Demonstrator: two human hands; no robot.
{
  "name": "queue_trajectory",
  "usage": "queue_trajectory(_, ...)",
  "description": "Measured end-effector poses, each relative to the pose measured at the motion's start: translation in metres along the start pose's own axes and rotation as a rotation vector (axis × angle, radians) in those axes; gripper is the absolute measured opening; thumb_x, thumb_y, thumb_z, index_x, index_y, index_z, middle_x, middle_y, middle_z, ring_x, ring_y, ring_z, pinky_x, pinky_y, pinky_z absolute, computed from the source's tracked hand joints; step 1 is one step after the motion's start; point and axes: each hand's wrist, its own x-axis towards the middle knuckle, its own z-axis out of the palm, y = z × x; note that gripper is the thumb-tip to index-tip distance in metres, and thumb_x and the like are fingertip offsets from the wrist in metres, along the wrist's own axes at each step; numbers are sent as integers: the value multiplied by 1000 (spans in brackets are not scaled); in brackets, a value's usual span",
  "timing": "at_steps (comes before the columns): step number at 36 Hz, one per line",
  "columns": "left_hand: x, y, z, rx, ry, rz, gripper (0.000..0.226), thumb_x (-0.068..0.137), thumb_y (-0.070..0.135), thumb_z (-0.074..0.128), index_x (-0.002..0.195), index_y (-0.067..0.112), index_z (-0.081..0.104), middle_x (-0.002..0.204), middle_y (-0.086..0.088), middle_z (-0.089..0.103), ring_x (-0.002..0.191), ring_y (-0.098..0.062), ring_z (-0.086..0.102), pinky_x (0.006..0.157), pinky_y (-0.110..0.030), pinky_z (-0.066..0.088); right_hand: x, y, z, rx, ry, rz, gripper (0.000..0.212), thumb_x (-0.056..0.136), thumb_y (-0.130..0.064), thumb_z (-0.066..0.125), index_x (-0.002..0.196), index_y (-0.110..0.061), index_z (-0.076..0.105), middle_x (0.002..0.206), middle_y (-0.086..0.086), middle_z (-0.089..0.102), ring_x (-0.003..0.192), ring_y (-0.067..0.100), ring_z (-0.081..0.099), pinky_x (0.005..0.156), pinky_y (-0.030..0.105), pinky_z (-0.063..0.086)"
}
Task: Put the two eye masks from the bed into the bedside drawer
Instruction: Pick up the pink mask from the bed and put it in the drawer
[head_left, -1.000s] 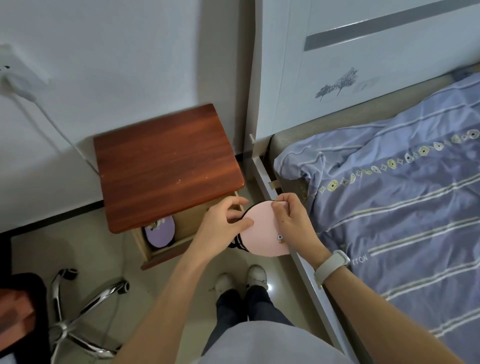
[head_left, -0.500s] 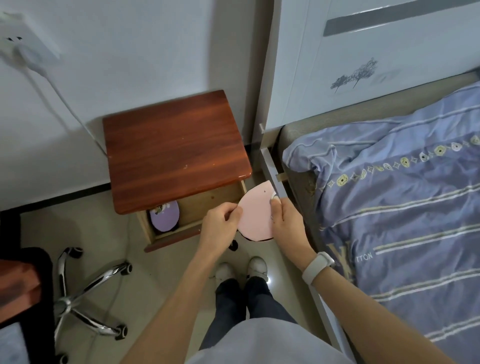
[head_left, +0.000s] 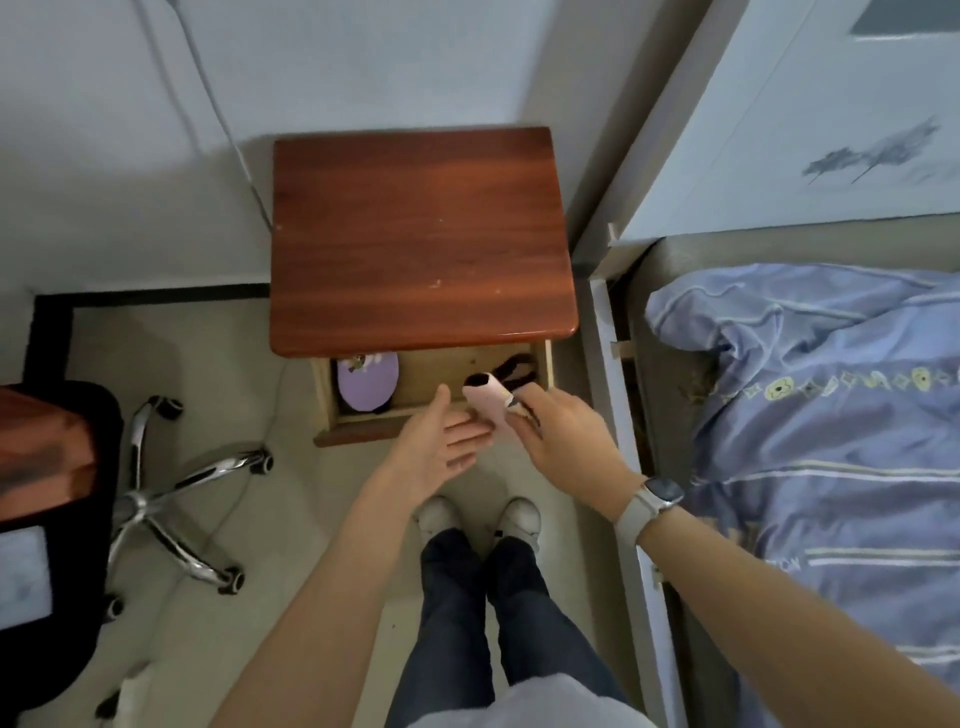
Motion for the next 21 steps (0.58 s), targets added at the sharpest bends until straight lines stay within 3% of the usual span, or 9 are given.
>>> queue_trajectory(3,11,-4,-18,-86,-31,-98,55,92,53,34,120,9,51,117,-10,60,112,-26,56,102,-38,38,-3,-5,10,15,-97,-58,17,90,-17,50,100,-7,60,87,13,65,78,28,57,66,34,43)
queue_trajectory(6,18,-14,-34,-128,-44,-124,39,91,41,46,111,10,56,106,-9,62,97,-24,58,83,-35,47,-3,-7,16,52,-260,-35,18,92,-20,46,102,-11,57,91,13,61,84,28,54,72,38,45)
queue_trajectory(9,18,-20,-43,54,-24,-25,21,92,17,49,100,2,60,94,-12,62,79,-21,58,62,-27,46,-2,-9,24,96,-404,-18,16,93,-20,44,99,-12,57,95,11,61,90,27,52,79,41,45)
queue_trajectory(11,15,-21,-45,218,26,51,20,92,9,48,104,0,61,84,-7,63,73,-17,59,59,-22,46,-2,-10,27,100,-448,10,17,93,-20,43,102,-12,57,94,12,59,89,28,51,79,41,43)
queue_trajectory(14,12,-15,-50,449,48,217,20,92,8,49,104,8,65,77,3,63,71,-11,57,57,-14,47,-1,-10,35,129,-446,45,18,93,-20,45,104,-13,57,96,7,57,90,22,51,82,39,45)
queue_trajectory(16,6,-10,-52,535,2,304,22,91,9,50,105,20,63,80,9,62,73,-5,57,59,-8,46,-1,-10,38,189,-388,40,17,91,-18,50,104,-11,58,109,6,56,96,18,50,86,33,45)
queue_trajectory(19,0,-7,-56,557,-51,335,23,91,12,52,108,22,64,88,9,65,76,3,58,64,-7,49,4,-13,43,310,-351,70,16,89,-16,55,104,-10,57,135,0,44,112,16,49,95,27,42)
queue_trajectory(21,-3,-5,-58,536,-57,315,21,90,12,54,104,25,64,87,7,65,70,4,61,59,-7,49,6,-19,42,403,-353,130,16,87,-14,57,102,-16,52,138,-6,42,110,16,51,93,29,44)
